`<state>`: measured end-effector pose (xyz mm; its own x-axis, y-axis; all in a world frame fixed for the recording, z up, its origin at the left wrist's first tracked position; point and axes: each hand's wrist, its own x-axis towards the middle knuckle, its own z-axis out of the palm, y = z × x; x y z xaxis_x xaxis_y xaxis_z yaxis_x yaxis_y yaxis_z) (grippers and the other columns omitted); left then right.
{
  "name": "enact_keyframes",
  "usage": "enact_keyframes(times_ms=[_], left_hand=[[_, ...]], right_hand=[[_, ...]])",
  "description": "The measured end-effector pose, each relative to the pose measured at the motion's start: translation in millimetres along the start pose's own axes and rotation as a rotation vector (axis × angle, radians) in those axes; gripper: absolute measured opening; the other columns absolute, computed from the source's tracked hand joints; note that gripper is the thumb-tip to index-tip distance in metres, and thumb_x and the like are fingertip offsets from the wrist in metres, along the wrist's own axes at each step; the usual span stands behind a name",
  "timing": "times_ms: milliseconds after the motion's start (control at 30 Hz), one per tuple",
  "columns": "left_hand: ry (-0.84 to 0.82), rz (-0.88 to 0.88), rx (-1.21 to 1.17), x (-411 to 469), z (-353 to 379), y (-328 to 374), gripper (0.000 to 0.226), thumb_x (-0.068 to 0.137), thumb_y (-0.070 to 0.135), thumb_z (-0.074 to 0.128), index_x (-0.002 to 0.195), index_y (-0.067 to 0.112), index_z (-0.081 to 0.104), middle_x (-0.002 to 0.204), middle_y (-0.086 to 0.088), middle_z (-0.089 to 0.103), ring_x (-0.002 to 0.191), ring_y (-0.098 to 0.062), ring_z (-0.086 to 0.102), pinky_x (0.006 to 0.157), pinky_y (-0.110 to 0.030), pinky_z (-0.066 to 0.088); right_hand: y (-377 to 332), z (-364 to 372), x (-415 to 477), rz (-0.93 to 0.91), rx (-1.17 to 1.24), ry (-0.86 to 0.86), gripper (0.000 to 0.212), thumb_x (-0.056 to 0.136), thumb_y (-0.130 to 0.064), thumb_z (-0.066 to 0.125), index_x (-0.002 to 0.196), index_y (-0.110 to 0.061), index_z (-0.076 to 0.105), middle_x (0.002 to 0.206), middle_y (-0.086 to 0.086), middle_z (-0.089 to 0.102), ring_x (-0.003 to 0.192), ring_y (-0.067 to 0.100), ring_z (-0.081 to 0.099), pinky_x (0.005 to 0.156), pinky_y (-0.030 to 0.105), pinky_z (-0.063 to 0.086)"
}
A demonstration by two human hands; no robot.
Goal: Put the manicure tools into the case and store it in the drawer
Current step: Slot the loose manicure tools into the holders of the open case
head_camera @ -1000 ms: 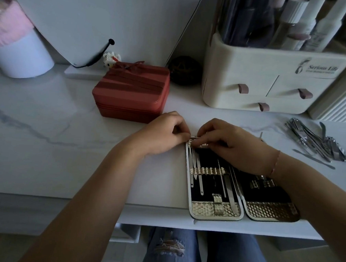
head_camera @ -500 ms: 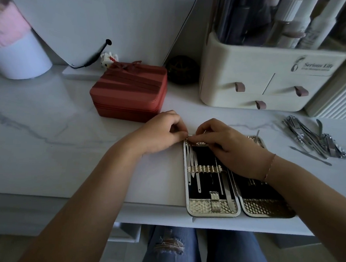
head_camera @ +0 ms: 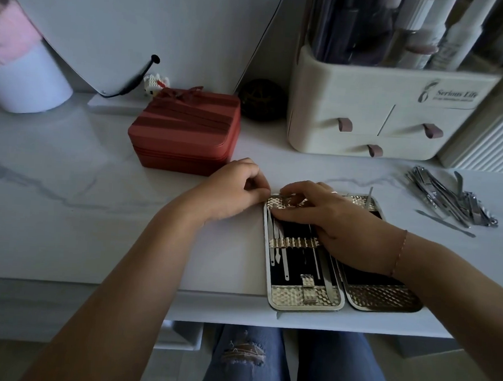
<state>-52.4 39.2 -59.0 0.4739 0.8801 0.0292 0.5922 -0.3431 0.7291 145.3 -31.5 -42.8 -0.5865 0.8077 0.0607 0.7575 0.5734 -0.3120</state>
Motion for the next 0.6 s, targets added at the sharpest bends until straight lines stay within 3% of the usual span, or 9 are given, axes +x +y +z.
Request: enact_keyframes(times_ms=[167,333,500,600], left_hand=[[-0.003,-0.001,-0.012,0,0,0,0.009,0.084,0.018,0.066,0.077,0.022,0.061,0.087,0.009,0.052,0.078,-0.005,0.051,0.074,-0.019,0.038],[-0.002,0.000,-0.005,-1,0,0,0.013,0.084,0.018,0.066,0.075,0.024,0.060,0.087,0.009,0.052,0.076,-0.005,0.050,0.073,-0.019,0.038],[0.008,0.020,-0.001,-1,0,0,0.014,0.084,0.017,0.066,0.074,0.024,0.059,0.085,0.008,0.052,0.074,-0.003,0.050,0.071,-0.018,0.037],[0.010,0.018,-0.004,0,0,0,0.010,0.084,0.017,0.066,0.077,0.021,0.061,0.086,0.008,0.053,0.074,-0.004,0.050,0.070,-0.018,0.037]], right_hand=[[3,-1,-2,-0.032,0.040,0.002,0.075,0.069,0.020,0.039,0.127,-0.024,0.057,0.141,0.004,0.038,0.126,0.022,0.038,0.106,0.029,0.031],[6,1,-2,0.007,0.145,0.033,0.072,0.073,0.020,0.038,0.126,-0.024,0.058,0.137,0.001,0.042,0.126,0.013,0.038,0.104,0.009,0.023],[5,9,2,-0.001,0.062,0.088,0.074,0.069,0.020,0.036,0.129,-0.020,0.055,0.132,0.007,0.044,0.121,0.023,0.042,0.103,0.024,0.031],[0,7,-1,0.001,0.096,0.081,0.072,0.071,0.019,0.036,0.129,-0.019,0.056,0.133,0.007,0.044,0.122,0.020,0.042,0.104,0.021,0.031]])
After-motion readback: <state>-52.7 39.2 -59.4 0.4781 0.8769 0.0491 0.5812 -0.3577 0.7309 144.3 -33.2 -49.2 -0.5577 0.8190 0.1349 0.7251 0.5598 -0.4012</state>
